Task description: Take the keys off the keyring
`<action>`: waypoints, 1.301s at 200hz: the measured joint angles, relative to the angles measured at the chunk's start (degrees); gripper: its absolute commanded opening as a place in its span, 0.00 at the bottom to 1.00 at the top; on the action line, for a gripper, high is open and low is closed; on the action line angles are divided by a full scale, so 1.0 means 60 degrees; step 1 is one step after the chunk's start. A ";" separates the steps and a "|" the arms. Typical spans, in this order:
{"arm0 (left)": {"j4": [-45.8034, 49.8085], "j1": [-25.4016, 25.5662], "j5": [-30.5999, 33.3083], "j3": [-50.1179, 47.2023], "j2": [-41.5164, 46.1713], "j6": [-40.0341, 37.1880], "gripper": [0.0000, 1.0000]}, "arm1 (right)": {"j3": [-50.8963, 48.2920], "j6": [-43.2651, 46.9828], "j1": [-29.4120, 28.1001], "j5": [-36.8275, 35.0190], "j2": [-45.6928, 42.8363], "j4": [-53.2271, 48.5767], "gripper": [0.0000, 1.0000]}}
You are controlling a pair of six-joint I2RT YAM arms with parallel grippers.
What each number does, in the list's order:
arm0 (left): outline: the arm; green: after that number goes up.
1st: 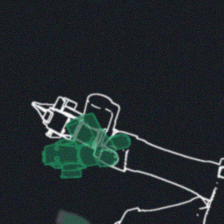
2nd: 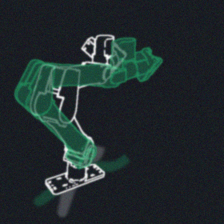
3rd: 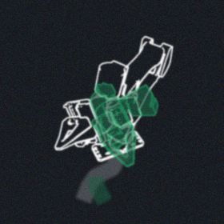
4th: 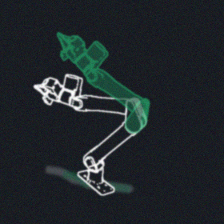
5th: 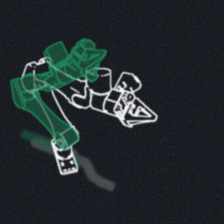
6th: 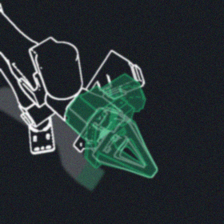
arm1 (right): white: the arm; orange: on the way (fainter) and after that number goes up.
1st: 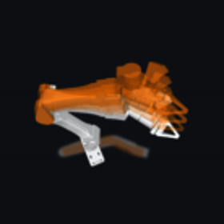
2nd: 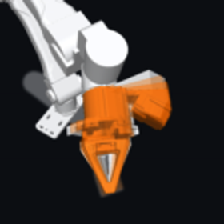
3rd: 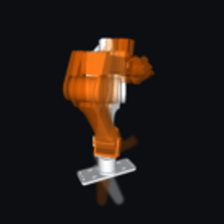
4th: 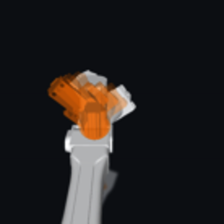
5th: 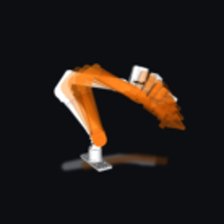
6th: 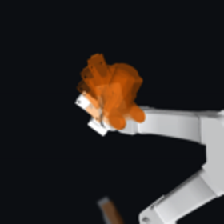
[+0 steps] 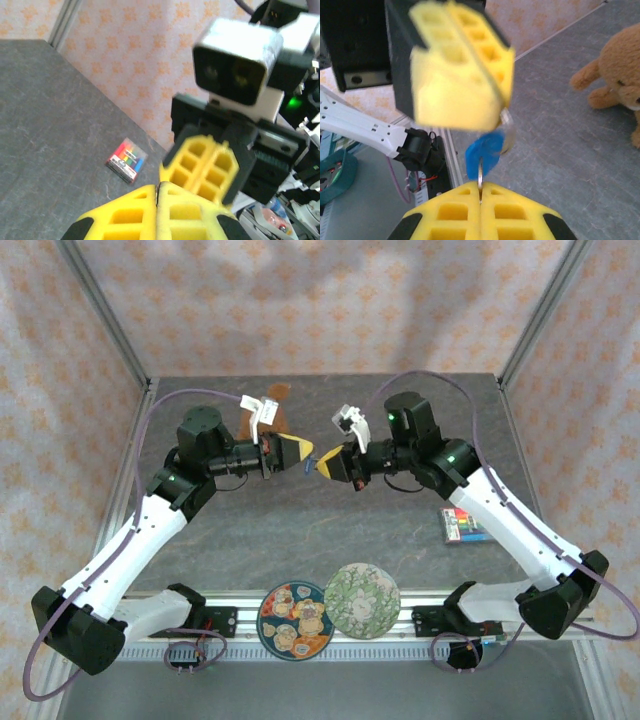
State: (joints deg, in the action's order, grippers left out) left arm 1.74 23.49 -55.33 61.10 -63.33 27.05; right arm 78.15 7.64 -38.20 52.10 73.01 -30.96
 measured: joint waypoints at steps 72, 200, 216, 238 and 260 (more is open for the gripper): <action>-0.0157 -0.0102 0.0313 -0.0153 0.0353 -0.0011 0.00 | -0.0033 -0.0022 -0.0171 -0.0299 -0.0018 -0.0040 0.00; 0.0288 0.0040 0.3053 -0.3078 0.0579 -0.0437 0.00 | -0.3231 -0.1424 0.0455 -0.2109 -0.1399 0.0860 0.00; 0.0127 0.0222 0.3712 -0.3475 0.0197 -0.0324 0.00 | -0.3727 -0.1668 0.0484 -0.2568 -0.1421 0.1086 0.00; -0.0284 0.0459 0.4521 -0.3887 -0.0415 -0.0102 0.03 | -0.4364 -0.2033 0.0484 -0.3107 -0.1428 0.1388 0.00; -0.0656 0.0699 0.5271 -0.4127 -0.1184 0.0084 0.03 | -0.4958 -0.2415 0.0484 -0.3435 -0.1432 0.1800 0.00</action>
State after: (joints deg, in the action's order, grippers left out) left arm -2.20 27.68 -23.70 36.34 -70.43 27.55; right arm 48.40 -6.85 -35.29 31.48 64.42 -20.16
